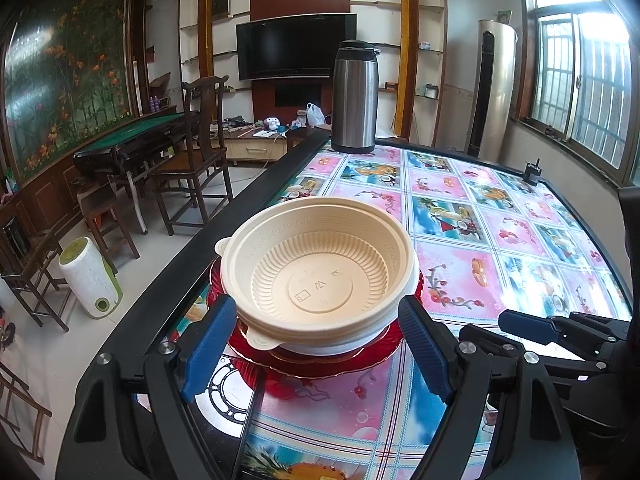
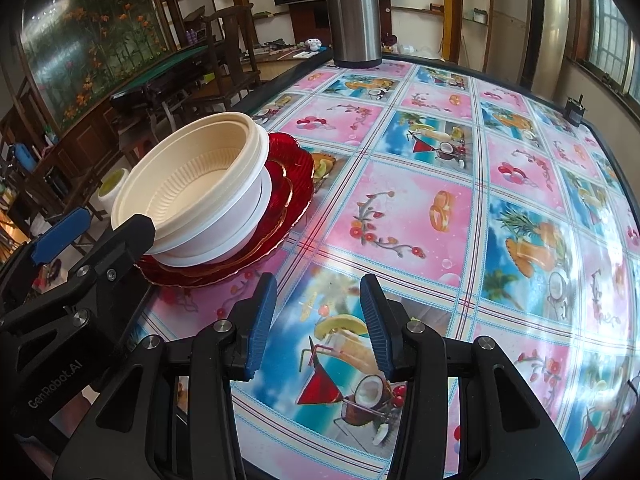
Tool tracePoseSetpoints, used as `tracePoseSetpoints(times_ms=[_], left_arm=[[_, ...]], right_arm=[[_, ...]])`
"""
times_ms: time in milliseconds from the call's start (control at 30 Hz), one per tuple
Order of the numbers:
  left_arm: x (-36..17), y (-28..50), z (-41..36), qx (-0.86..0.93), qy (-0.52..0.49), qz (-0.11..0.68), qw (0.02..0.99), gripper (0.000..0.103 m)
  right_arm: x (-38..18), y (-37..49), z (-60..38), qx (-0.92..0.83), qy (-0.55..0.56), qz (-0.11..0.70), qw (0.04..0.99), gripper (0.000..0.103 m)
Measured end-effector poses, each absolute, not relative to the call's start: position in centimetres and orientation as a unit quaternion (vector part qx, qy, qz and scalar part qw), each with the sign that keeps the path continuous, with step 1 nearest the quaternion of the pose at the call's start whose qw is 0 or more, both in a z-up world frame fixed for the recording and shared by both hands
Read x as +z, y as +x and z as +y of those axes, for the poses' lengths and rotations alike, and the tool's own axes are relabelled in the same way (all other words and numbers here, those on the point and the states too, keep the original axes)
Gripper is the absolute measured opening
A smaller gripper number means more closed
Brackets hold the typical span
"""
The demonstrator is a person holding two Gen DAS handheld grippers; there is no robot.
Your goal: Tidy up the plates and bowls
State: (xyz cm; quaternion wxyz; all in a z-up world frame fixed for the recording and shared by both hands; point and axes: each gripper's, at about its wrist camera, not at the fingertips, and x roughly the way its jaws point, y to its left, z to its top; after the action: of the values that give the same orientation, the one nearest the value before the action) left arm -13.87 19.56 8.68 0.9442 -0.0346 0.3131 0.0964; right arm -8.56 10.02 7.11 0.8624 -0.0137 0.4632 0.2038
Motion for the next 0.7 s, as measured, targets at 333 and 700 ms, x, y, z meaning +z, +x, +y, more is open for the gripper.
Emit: tracePoseSetpoints(times_ms=[333,700], left_arm=[[8.69,-13.93,19.51,0.097,-0.034,0.313,0.944,0.083],[8.71,-13.91,19.38,0.094,-0.035,0.314,0.944,0.083]], right_arm=[[7.12,-8.64,10.00,0.205,-0.011,0.463,0.862,0.044],[7.03,-8.71,10.17,0.205,-0.013,0.465,0.861,0.044]])
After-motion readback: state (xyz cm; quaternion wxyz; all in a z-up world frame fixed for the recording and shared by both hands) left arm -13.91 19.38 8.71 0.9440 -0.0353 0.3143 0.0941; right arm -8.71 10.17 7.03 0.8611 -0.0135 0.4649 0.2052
